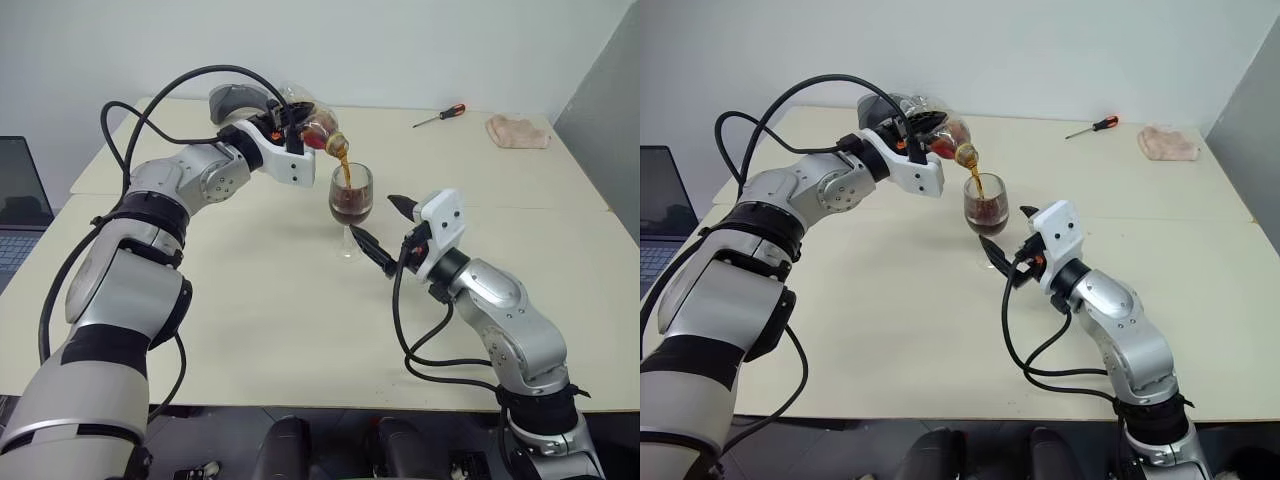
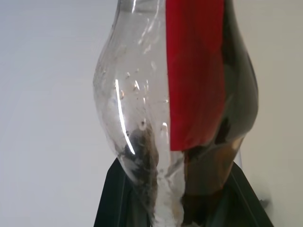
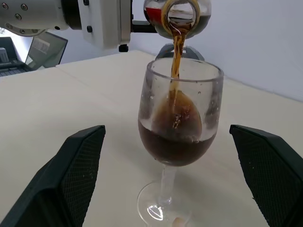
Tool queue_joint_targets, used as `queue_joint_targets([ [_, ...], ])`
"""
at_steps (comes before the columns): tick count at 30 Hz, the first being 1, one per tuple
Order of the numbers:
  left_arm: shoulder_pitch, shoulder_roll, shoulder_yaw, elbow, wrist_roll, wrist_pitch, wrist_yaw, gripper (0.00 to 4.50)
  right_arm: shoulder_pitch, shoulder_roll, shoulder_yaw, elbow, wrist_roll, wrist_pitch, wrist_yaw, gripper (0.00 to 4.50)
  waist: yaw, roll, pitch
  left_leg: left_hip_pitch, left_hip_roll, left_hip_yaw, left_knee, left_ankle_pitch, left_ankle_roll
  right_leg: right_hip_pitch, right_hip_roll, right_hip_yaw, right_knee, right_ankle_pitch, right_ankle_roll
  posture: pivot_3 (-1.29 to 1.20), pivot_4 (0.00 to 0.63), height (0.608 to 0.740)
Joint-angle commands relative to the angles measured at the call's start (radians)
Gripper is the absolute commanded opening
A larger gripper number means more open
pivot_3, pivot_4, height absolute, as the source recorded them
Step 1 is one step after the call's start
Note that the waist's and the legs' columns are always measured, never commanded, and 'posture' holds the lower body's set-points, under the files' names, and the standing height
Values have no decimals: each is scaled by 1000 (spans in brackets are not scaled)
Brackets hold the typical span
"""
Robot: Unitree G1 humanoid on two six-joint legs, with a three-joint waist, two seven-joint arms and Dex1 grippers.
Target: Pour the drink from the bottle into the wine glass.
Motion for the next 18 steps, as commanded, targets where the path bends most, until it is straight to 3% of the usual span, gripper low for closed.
queue_joint_targets([
  [1, -48, 13, 8, -9, -12, -3, 17, 739, 12, 14, -27, -44, 7, -63, -3, 4500, 0, 0, 0, 0, 0, 0, 0, 0, 0, 0, 0, 0, 0, 0, 0, 0, 150, 740],
  [12, -50, 11, 10, -7, -16, -4, 11, 739, 21, 31, -33, -31, 5, -103, -12, 4500, 0, 0, 0, 0, 0, 0, 1, 0, 0, 0, 0, 0, 0, 0, 0, 0, 150, 740],
  [18, -30, -8, 61, -9, -101, -10, -62, 739, 18, 31, -31, -32, 1, -103, -11, 4500, 0, 0, 0, 0, 0, 0, 1, 0, 0, 0, 0, 0, 1, 0, 0, 0, 150, 740],
])
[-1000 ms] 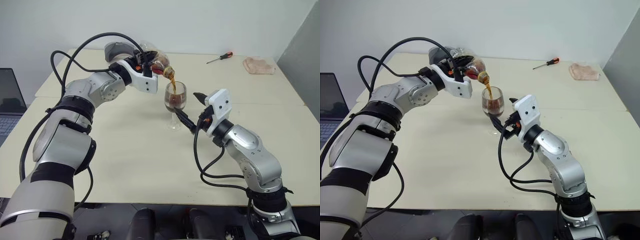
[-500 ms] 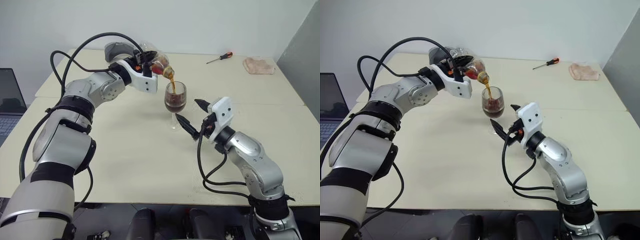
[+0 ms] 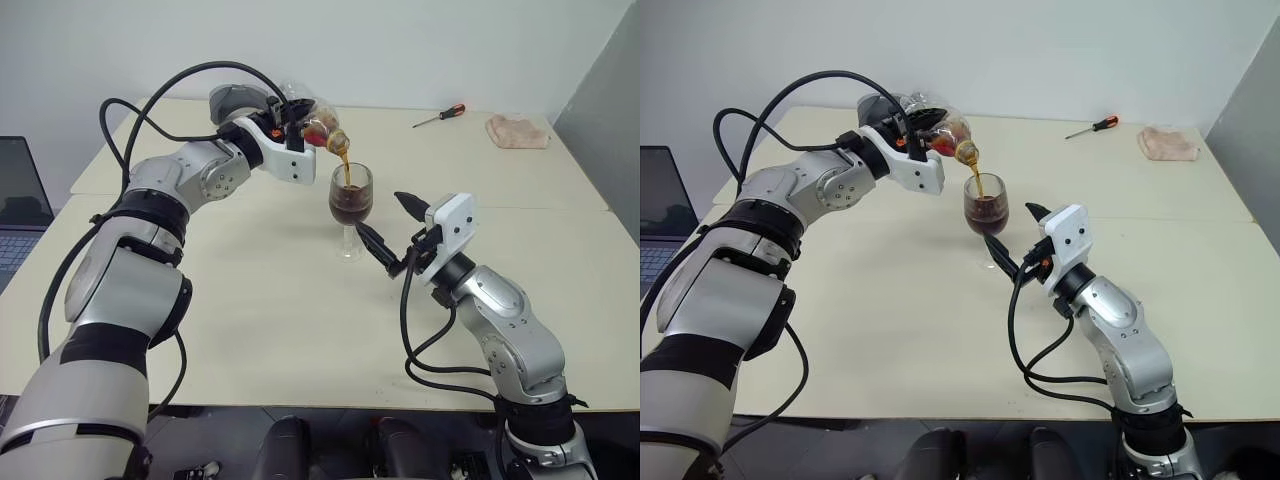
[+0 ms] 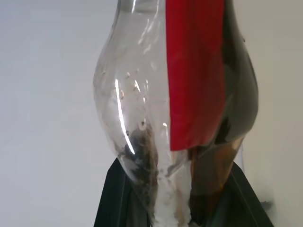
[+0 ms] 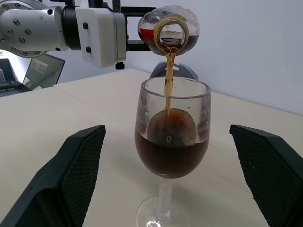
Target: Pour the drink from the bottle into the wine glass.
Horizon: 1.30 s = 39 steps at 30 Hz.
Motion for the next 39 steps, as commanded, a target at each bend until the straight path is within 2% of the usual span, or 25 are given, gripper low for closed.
queue_joint_targets([
  [1, -16, -12, 71, -13, -105, -8, -59, 739, -7, 1, -12, -31, 0, -26, -4, 4500, 0, 0, 0, 0, 0, 0, 0, 0, 0, 0, 0, 0, 0, 0, 0, 0, 150, 740],
  [8, 40, -39, 149, -72, -246, -2, -186, 739, -8, -1, -10, -30, 1, -25, 2, 4500, -1, 0, 0, 0, 1, 0, 5, 0, 0, 0, 0, 0, 3, 0, 0, 0, 150, 740],
  [15, 150, -99, 296, -183, -487, 109, -370, 738, -8, -21, 2, -33, 4, -32, 35, 4500, -1, 0, 0, -1, 1, 0, 9, 0, 1, 0, 0, 0, 6, 0, 0, 0, 150, 740],
  [18, 248, -135, 399, -302, -646, 266, -445, 738, -8, -40, 15, -47, 15, -28, 72, 4500, -3, 0, 0, -1, 1, -1, 10, 0, 1, 0, 0, 1, 7, -1, 0, 0, 150, 740],
  [24, 485, -147, 549, -565, -855, 554, -529, 724, -19, -94, 71, -100, 55, 13, 166, 4500, -22, 0, 0, -1, 2, -2, 10, 0, 1, 0, 0, 0, 9, -1, -1, 0, 150, 740],
  [31, 681, -146, 681, -735, -979, 740, -511, 718, -87, -85, 69, -88, 120, 154, 160, 4500, -22, 0, -1, -1, 2, -3, 11, -1, 1, 0, 0, 0, 10, -1, -1, 0, 150, 740],
  [39, 752, -154, 772, -693, -1048, 823, -495, 718, -206, -120, 52, -45, 209, 345, 187, 4500, -18, -2, -1, -1, 1, -3, 11, -3, 4, 1, -1, 0, 10, -1, -1, 0, 150, 740],
])
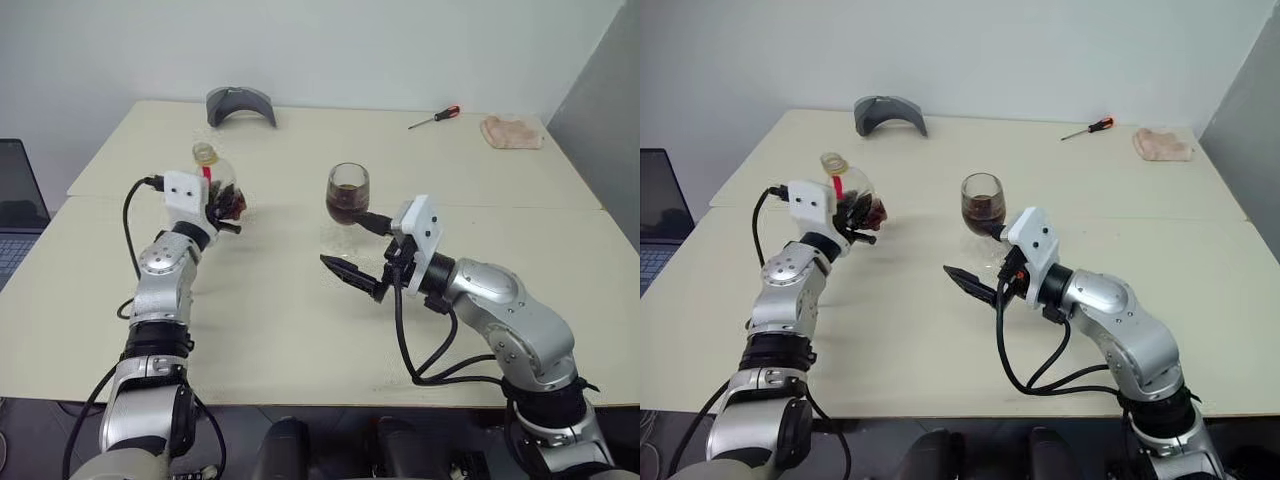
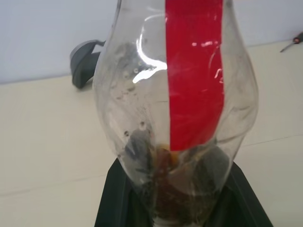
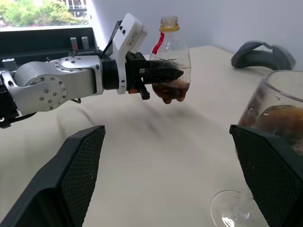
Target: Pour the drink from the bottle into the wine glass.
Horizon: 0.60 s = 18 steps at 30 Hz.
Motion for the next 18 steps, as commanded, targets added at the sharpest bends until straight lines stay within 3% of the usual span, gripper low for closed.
queue_joint_targets([
  [1, 7, -1, 36, -6, -40, 32, -1, 717, -63, -4, -26, 5, 38, 68, -1, 4500, -1, 0, 0, 0, 0, 0, 0, 0, 0, 0, 0, 0, 0, 0, 0, 0, 150, 740],
  [18, -19, 9, 43, 152, -21, 4, 4, 717, -99, -53, 36, -26, 49, 24, 93, 4500, -1, -1, -1, 0, 0, 0, -1, 0, 1, 0, 0, 0, 0, 0, 0, 0, 150, 740],
])
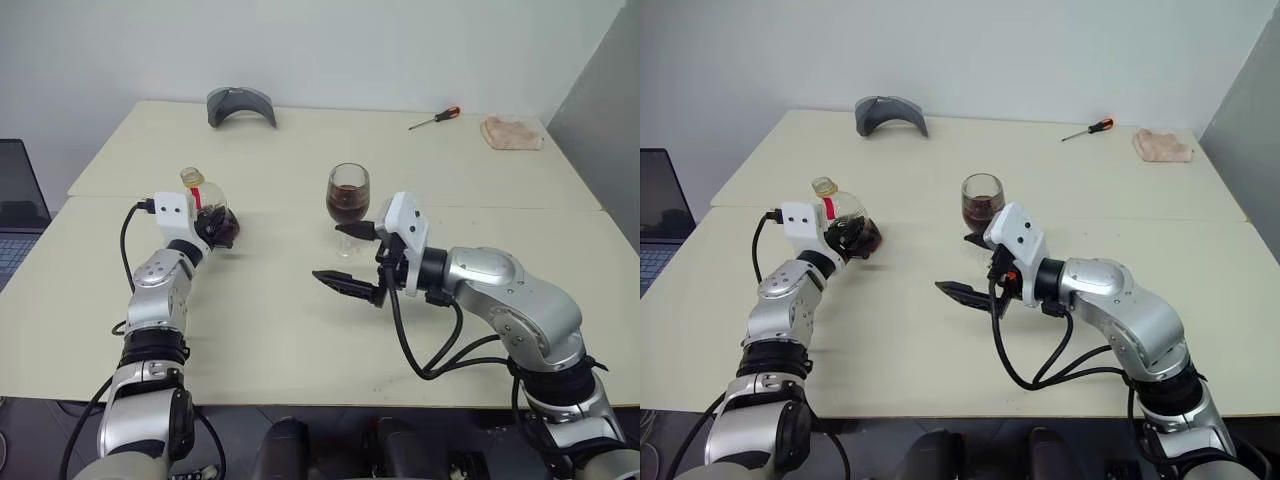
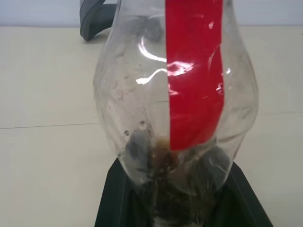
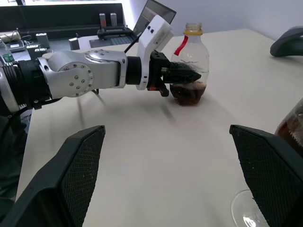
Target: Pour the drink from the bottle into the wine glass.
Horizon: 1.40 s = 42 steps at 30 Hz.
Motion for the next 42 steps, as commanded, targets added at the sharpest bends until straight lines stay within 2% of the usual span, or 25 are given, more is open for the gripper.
queue_joint_targets([
  [1, -14, 12, 13, 37, 14, -27, 26, 717, -18, 7, -2, -31, 10, -36, 17, 4500, 0, 0, 0, 0, 0, 0, 0, 0, 0, 0, 0, 0, 0, 0, 0, 0, 150, 740],
  [7, -41, 25, -10, 88, 60, -63, 65, 717, -21, 16, 4, -20, 4, -47, 22, 4500, 0, 0, 0, 0, 0, 0, 0, 0, 0, 0, 0, 0, 0, 0, 0, 0, 150, 740],
  [26, -97, 27, 12, 211, 46, -88, 51, 717, -18, 6, 6, -20, 1, -49, 23, 4500, -1, 0, 0, 0, 0, 0, -1, 0, 0, 0, 0, 0, 0, 0, 0, 0, 150, 740],
  [33, -80, 32, -3, 192, 69, -115, 56, 3046, -15, 4, 5, -23, 3, -46, 21, 4500, -3, 0, 0, 0, 0, 0, -1, 0, 0, 0, 0, 0, 0, 0, 0, 0, 150, 740],
  [37, -35, 29, -11, 111, 75, -109, 52, 4315, -13, 8, -1, -23, 8, -39, 13, 4500, -3, 0, 0, 0, 1, 0, -1, 0, 0, 0, 0, 0, 0, 0, 0, 0, 150, 740],
  [38, -22, 27, -12, 87, 74, -104, 51, 4481, -12, 8, -2, -22, 9, -39, 14, 4500, -3, 0, 0, 0, 1, 0, -1, 0, 0, 0, 0, 0, 0, 0, 0, 0, 150, 740],
  [42, 54, 27, -8, -46, 66, -69, 54, 4481, -6, 1, -7, -22, 7, -46, 18, 4500, -3, 0, 0, 0, 1, 0, -1, 0, 0, 0, 0, 0, 0, 0, 0, 0, 150, 740],
])
